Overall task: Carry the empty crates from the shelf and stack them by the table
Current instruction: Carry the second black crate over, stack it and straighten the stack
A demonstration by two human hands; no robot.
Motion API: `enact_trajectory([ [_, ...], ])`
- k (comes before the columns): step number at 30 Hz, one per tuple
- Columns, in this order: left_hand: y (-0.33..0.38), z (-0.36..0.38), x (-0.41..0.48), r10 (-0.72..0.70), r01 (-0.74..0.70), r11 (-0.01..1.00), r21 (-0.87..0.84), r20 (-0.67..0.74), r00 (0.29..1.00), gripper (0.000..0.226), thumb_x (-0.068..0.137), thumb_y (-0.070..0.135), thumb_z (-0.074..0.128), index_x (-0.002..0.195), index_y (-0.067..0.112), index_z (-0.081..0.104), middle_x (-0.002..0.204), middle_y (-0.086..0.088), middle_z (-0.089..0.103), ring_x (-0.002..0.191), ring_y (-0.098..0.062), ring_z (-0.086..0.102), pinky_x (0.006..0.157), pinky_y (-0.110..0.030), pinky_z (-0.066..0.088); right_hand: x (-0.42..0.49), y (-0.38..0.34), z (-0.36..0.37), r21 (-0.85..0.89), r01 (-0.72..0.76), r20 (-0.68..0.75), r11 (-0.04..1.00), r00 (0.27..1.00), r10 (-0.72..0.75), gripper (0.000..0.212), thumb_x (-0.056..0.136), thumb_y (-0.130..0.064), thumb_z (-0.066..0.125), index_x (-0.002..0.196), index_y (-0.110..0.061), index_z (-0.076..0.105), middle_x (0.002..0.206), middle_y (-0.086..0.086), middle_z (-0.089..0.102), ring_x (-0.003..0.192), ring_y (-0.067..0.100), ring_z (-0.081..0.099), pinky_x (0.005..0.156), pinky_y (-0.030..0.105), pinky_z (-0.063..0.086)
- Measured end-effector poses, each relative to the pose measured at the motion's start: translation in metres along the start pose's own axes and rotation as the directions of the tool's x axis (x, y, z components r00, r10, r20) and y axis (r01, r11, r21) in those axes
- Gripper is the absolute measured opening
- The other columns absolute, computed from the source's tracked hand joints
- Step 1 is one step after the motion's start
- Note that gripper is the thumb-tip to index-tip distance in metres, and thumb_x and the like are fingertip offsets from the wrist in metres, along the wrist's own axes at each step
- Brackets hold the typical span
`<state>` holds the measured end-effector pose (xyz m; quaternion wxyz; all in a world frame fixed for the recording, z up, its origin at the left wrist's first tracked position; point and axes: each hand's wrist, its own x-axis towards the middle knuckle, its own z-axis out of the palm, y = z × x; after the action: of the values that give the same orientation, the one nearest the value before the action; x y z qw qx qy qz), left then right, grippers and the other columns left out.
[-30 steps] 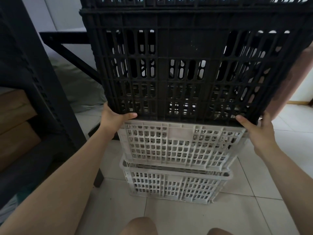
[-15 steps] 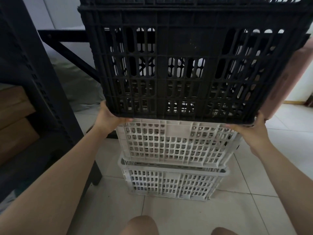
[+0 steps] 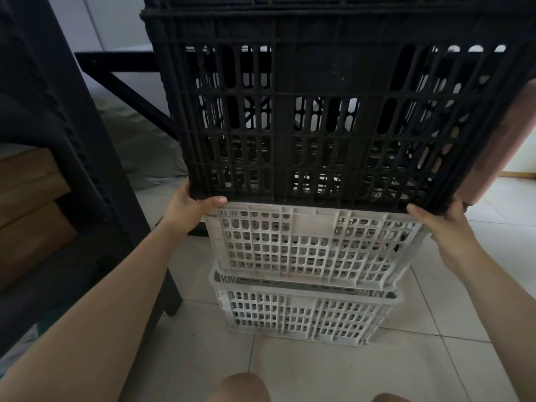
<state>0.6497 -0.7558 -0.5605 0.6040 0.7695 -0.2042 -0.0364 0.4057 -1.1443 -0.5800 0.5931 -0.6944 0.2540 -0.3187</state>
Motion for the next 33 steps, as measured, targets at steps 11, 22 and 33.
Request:
enact_trajectory([
  [11,-0.007,0.004,0.006,0.001,0.0,1.0,0.006,-0.086,0.996,0.059,0.059,0.035,0.085,0.11,0.035,0.055,0.1,0.025,0.062,0.091,0.009,0.057,0.072,-0.014,0.043,-0.003,0.002,-0.001,-0.036,0.044,-0.112,0.998,0.993,-0.048,0.1,0.034,-0.066,0.083,0.125,-0.038,0.053,0.129,-0.006,0.059,0.114,0.018,0.059,0.091,0.038,0.051],
  [22,-0.001,0.009,0.012,-0.016,0.014,0.999,-0.048,-0.039,0.999,0.058,0.065,0.022,0.083,0.114,0.034,0.053,0.101,0.024,0.059,0.092,0.008,0.053,0.073,-0.014,0.04,0.003,-0.004,0.001,0.023,0.022,-0.074,0.999,0.997,-0.021,0.076,0.06,-0.049,0.081,0.126,-0.033,0.046,0.122,-0.014,0.057,0.111,0.014,0.058,0.099,0.048,0.045],
  [33,0.012,0.021,0.036,-0.037,-0.037,0.962,-0.27,-0.263,0.964,0.054,0.074,0.043,0.071,0.122,0.022,0.055,0.098,0.017,0.063,0.091,0.002,0.059,0.075,-0.019,0.047,0.02,-0.02,0.002,-0.221,0.074,-0.115,0.972,0.988,-0.102,0.09,0.06,-0.074,0.056,0.136,-0.027,0.049,0.115,-0.007,0.057,0.105,0.017,0.053,0.091,0.033,0.038],
])
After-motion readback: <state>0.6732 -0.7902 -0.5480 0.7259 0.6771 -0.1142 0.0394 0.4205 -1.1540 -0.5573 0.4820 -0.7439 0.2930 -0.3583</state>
